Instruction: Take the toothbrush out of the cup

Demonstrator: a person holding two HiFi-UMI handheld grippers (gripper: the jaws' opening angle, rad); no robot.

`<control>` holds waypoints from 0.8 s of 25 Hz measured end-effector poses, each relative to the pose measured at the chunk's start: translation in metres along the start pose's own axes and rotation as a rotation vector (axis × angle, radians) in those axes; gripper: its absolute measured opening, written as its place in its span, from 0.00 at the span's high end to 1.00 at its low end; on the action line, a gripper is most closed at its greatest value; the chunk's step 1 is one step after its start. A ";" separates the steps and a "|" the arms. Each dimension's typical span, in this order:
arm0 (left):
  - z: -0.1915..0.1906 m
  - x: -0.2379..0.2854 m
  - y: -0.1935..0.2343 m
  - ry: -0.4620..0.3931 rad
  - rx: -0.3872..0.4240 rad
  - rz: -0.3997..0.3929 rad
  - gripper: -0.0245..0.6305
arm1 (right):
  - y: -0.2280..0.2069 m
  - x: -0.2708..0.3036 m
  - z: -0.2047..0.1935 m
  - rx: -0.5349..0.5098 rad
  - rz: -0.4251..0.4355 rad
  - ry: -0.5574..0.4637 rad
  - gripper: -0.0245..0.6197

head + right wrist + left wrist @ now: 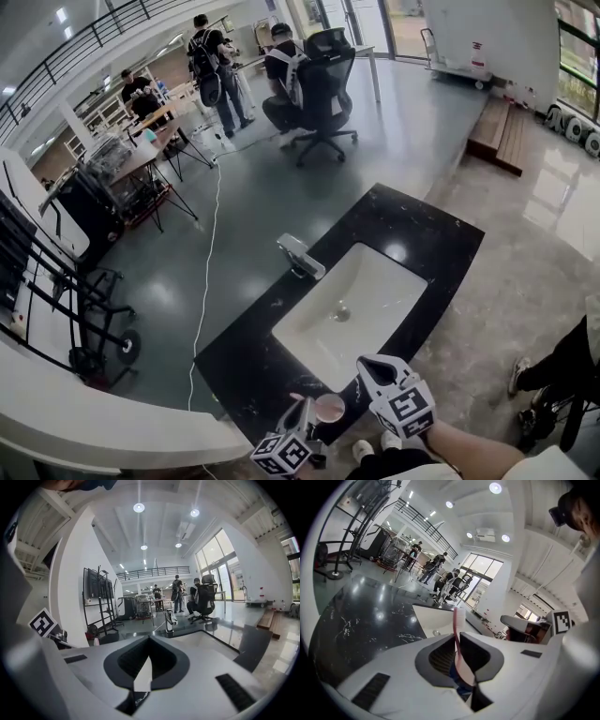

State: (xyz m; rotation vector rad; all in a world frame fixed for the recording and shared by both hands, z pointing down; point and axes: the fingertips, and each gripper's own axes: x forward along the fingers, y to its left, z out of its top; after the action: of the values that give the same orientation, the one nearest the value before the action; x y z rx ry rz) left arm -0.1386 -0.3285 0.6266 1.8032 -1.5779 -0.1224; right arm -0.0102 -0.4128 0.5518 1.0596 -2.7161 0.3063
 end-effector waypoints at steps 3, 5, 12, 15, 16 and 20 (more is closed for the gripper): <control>0.000 -0.002 -0.006 0.004 0.007 -0.025 0.90 | 0.002 0.000 0.002 0.003 -0.002 -0.004 0.97; 0.002 -0.005 -0.010 0.005 0.018 -0.034 0.91 | 0.006 -0.001 0.004 0.003 0.001 -0.008 0.97; 0.033 -0.030 -0.046 -0.052 0.097 -0.094 0.93 | 0.010 0.000 0.011 0.017 0.005 -0.036 0.97; 0.064 -0.045 -0.067 -0.106 0.167 -0.109 0.93 | 0.011 0.000 0.018 0.023 0.007 -0.055 0.97; 0.075 -0.049 -0.072 -0.126 0.194 -0.107 0.93 | 0.012 0.001 0.021 0.023 0.007 -0.061 0.97; 0.111 -0.062 -0.076 -0.196 0.329 -0.052 0.93 | 0.014 0.003 0.029 0.025 0.015 -0.082 0.98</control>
State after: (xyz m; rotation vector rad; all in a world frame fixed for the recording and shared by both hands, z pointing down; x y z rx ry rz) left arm -0.1478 -0.3242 0.4794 2.1404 -1.7695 -0.0679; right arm -0.0257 -0.4126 0.5234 1.0820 -2.8011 0.3059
